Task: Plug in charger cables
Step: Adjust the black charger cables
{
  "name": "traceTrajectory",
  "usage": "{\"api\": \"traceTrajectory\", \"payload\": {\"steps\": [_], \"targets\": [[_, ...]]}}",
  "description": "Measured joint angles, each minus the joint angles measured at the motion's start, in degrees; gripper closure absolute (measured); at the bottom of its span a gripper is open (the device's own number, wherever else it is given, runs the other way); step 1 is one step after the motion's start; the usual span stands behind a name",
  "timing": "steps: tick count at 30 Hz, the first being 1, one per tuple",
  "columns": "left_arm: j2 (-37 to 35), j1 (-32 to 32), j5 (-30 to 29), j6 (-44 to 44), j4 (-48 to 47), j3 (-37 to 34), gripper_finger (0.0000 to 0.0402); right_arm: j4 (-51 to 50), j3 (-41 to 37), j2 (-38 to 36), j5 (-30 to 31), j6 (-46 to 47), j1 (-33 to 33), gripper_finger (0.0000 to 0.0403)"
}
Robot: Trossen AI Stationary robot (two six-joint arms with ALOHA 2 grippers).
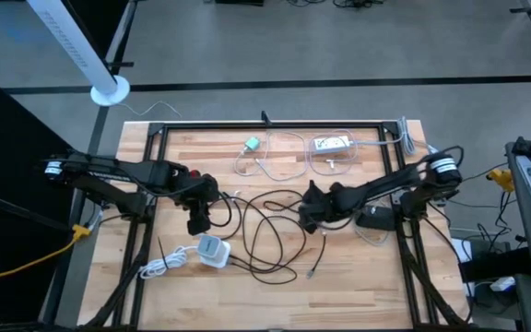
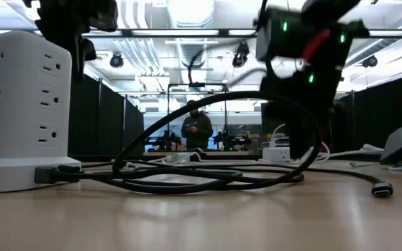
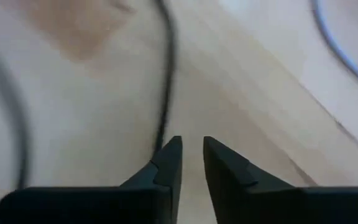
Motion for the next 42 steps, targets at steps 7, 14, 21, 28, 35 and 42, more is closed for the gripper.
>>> {"api": "traceTrajectory", "payload": {"steps": [7, 14, 21, 28, 35, 42], "targets": [[-0.13, -0.07, -0.07, -0.57, 0.03, 0.0, 0.0299, 8.34, 2.89, 8.23, -5.24, 6.61, 1.39, 0.0393], [-0.17, -0.17, -0.1, -0.03, 0.3, 0.0, 0.0299, 16.25, 11.86, 6.81, -21.87, -17.53, 6.53, 0.0399], [-0.19, -0.17, -0.46, 0.31, 0.66, 0.0, 0.0299, 4.11, 12.06, 6.73, -9.74, -12.3, 6.29, 0.04], [0.02, 0.13, -18.78, 5.07, 13.68, -3.33, 0.0299, 2.04, 9.19, 6.65, -7.67, -6.51, 6.19, 0.04], [2.77, 5.14, -15.63, 12.18, 36.18, -14.0, 0.0319, 2.84, 11.74, 5.0, -13.07, -6.76, 7.43, 0.04], [7.29, 11.09, -15.73, 13.55, 36.9, -22.34, 0.0351, 2.56, 12.15, 2.41, -33.41, -17.64, 13.28, 0.04]]}}
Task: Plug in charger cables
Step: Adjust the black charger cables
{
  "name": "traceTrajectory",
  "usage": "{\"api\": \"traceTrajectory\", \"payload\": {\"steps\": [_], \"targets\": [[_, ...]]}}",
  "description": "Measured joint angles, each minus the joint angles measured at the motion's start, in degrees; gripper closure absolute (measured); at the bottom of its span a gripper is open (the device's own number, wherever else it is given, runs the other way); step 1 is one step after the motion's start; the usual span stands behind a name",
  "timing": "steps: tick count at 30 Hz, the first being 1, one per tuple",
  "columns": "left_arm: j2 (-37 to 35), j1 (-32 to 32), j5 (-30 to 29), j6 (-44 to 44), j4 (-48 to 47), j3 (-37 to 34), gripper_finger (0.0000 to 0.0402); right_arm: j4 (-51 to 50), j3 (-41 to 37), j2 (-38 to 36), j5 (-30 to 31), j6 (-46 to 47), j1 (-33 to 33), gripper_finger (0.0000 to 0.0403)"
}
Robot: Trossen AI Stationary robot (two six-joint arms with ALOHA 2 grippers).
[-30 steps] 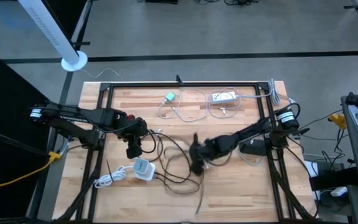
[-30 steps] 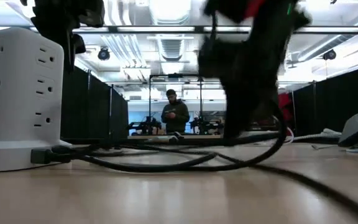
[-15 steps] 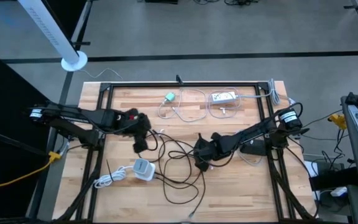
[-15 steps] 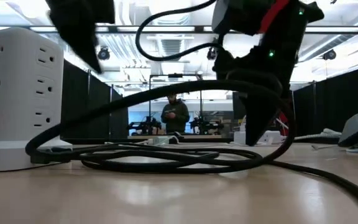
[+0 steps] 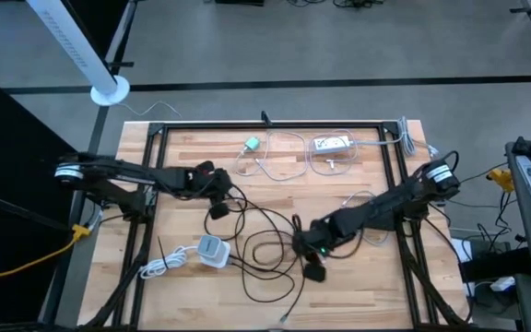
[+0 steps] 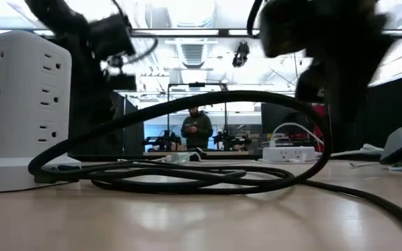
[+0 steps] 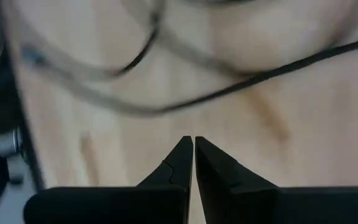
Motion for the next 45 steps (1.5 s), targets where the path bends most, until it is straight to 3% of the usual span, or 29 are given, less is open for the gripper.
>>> {"api": "traceTrajectory", "payload": {"steps": [4, 10, 17, 19, 22, 25, 33, 41, 45], "targets": [[1.51, 0.86, 0.32, 1.16, 2.83, -4.46, 0.0361, 0.94, -0.42, 1.1, -2.52, -6.12, 4.39, 0.04], [1.44, 0.81, 7.55, -3.12, 5.85, -8.57, 0.0367, 5.04, -0.54, 7.2, -2.46, -14.24, 5.9, 0.04], [-2.32, -1.21, 18.41, -8.89, 2.38, -9.33, 0.0368, 9.12, -0.54, 9.93, -3.57, -26.46, -1.37, 0.0401], [-4.43, -1.87, 21.88, -9.1, 1.27, -9.37, 0.0368, 12.37, -0.54, 9.82, -1.28, -28.43, -4.49, 0.0401], [-7.34, -3.11, 23.89, -9.83, -0.82, -9.24, 0.0368, 16.29, -0.5, 9.54, 1.68, -28.97, -9.2, 0.0401], [-10.45, -4.54, 24.55, -11.93, -5.05, -8.66, 0.0368, 18.39, -0.46, 9.22, 0.97, -27.1, -12.6, 0.0401], [-19.3, -7.79, 22.99, -17.91, -8.78, -8.63, 0.0368, 16.23, -0.46, 7.15, -1.29, -27.55, -14.7, 0.0401], [-25.65, -7.75, 11.49, -16.6, -6.87, -8.58, 0.0368, 8.92, -0.54, -0.67, -0.63, -22.9, -14.52, 0.0401], [-27.0, -7.72, 5.24, -14.59, -3.81, -8.5, 0.0368, 8.26, -0.54, -8.14, 3.73, -21.29, -14.48, 0.0401]]}}
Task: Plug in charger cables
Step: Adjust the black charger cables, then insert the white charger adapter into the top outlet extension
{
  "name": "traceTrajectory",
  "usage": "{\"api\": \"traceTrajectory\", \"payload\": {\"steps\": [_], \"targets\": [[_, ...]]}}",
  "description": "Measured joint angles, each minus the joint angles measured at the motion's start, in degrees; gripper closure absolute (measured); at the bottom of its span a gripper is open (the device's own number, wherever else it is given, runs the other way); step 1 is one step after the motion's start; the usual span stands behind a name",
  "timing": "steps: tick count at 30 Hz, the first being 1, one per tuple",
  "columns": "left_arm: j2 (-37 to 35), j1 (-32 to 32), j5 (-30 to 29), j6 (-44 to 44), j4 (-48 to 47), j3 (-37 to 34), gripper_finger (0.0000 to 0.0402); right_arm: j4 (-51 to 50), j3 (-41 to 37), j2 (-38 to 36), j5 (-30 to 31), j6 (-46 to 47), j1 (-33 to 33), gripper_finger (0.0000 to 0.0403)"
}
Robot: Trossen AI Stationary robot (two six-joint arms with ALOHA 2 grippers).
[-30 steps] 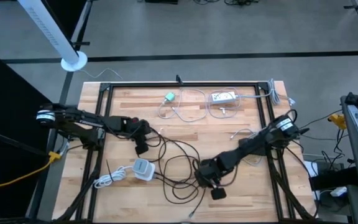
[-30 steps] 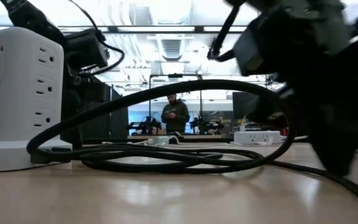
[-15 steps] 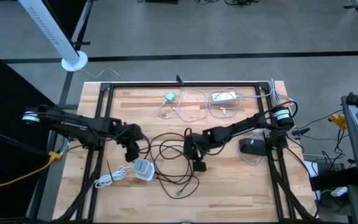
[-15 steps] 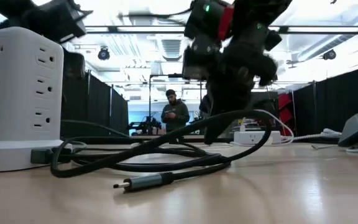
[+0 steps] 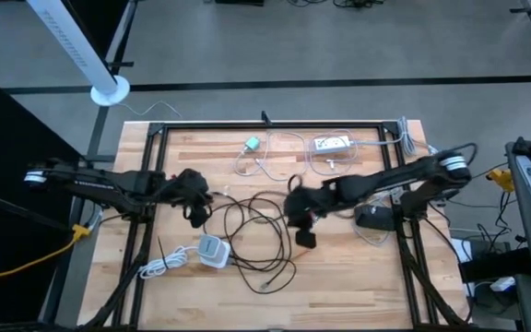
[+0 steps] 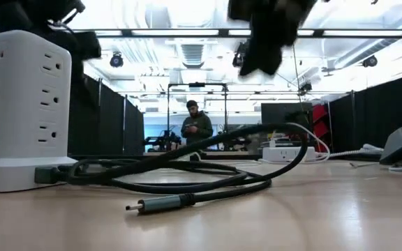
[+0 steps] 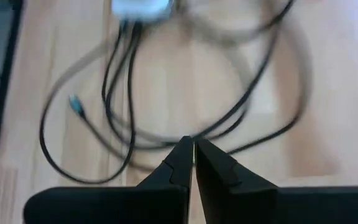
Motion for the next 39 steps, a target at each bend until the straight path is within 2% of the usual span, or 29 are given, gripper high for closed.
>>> {"api": "traceTrajectory", "payload": {"steps": [7, 16, 19, 24, 26, 30, 33, 36, 37, 39], "targets": [[-0.55, 0.76, -5.39, 8.87, 10.65, 3.38, 0.0368, -2.25, 0.01, -15.82, 10.28, -0.07, -0.26, 0.0401], [-0.11, 2.69, -10.47, 26.15, 26.15, 15.93, 0.0368, -1.77, -0.18, -34.13, 22.78, -5.84, -0.54, 0.0401], [-0.06, 3.09, -10.74, 33.83, 26.84, 21.13, 0.0368, -1.49, -1.95, -38.95, 23.37, -7.4, -1.96, 0.0401], [-0.04, 3.27, -10.81, 41.72, 23.39, 29.58, 0.0368, -0.43, -10.4, -48.39, 19.3, -4.65, -4.89, 0.0401], [-0.64, 3.25, -10.77, 41.04, 20.94, 32.61, 0.0368, -0.27, -14.49, -52.74, 17.77, -2.21, -5.52, 0.0401], [-1.26, 3.21, -10.67, 39.52, 19.14, 37.32, 0.0368, 6.38, -20.6, -60.65, 16.12, 3.06, -5.53, 0.0401], [-1.12, 3.21, -10.65, 39.45, 18.98, 40.54, 0.0368, 7.57, -21.49, -64.95, 15.98, 5.65, -5.53, 0.0401], [-1.05, 3.21, -10.63, 39.42, 18.88, 43.34, 0.0368, 7.48, -21.46, -68.13, 16.46, 3.14, -5.53, 0.0401], [-0.82, 3.21, -10.61, 38.51, 18.94, 44.24, 0.0368, 7.48, -21.46, -69.19, 16.46, 1.85, -5.53, 0.0401], [-0.8, 3.19, -10.22, 29.33, 18.08, 45.76, 0.0368, 7.32, -21.44, -70.68, 16.01, 3.71, -5.53, 0.0401]]}}
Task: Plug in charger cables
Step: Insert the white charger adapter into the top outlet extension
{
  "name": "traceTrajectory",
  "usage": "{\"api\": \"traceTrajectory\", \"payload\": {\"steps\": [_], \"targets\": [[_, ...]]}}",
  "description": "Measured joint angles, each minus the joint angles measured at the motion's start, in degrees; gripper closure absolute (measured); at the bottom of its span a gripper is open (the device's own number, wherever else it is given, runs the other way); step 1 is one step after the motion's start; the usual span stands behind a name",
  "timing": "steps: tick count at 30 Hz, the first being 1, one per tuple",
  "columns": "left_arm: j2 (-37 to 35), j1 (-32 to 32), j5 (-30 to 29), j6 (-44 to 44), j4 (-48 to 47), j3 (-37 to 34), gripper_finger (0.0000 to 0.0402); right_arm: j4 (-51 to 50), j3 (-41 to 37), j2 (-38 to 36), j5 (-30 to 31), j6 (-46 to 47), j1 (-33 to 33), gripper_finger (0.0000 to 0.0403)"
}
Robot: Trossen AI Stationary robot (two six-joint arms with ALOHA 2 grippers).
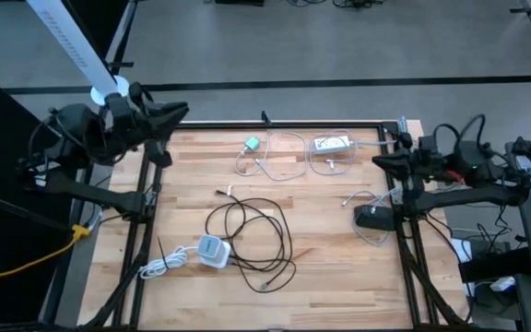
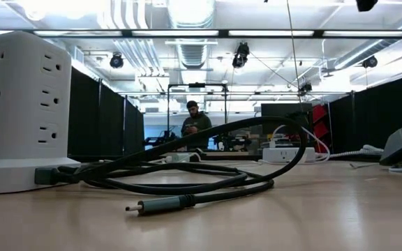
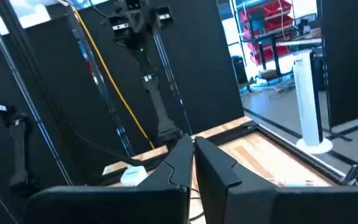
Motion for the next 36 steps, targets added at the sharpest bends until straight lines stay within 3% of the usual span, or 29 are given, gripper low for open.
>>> {"api": "traceTrajectory", "payload": {"steps": [3, 6, 9, 13, 16, 19, 23, 28, 33, 36], "targets": [[-0.79, 0.0, 0.02, -2.93, -2.48, 0.16, 0.0368, -0.83, -0.02, -2.31, -1.62, -3.2, 0.02, 0.0401], [-3.93, 0.04, -0.18, -2.68, -10.39, -1.82, 0.0368, -0.97, -0.05, -4.97, -9.76, -11.08, 0.04, 0.0401], [-8.87, 0.05, -0.26, -4.18, -16.7, -5.54, 0.0368, -0.85, -0.29, -8.92, -14.04, -13.72, 0.02, 0.0401], [-16.14, 0.09, -0.46, -3.39, -24.78, -10.4, 0.0368, -1.02, -2.68, -17.13, -14.92, -14.74, 0.02, 0.0401], [-20.29, 0.09, -0.4, -8.35, -29.48, -13.45, 0.0368, -0.24, -5.31, -20.56, -15.39, -14.9, 0.03, 0.0401], [-23.38, 0.08, 0.19, -10.62, -28.61, -17.84, 0.0368, -1.3, -7.26, -18.96, -18.68, -14.75, 0.03, 0.0401], [-27.98, 0.02, 3.71, -8.55, -20.16, -26.02, 0.0368, 9.86, -14.2, -18.93, -20.34, -14.89, 0.26, 0.0401], [-36.58, 0.06, 7.18, -6.77, -9.54, -40.02, 0.0368, 22.75, -24.6, -20.26, -28.28, -15.95, 0.28, 0.0401], [-45.93, 0.07, 8.95, -10.09, -2.6, -52.08, 0.0368, 35.37, -35.71, -19.33, -27.43, -12.6, 0.28, 0.0401], [-49.49, 0.04, 10.31, -13.74, 1.03, -55.52, 0.0368, 48.59, -41.19, -18.85, -22.66, -7.66, 0.28, 0.0401]]}}
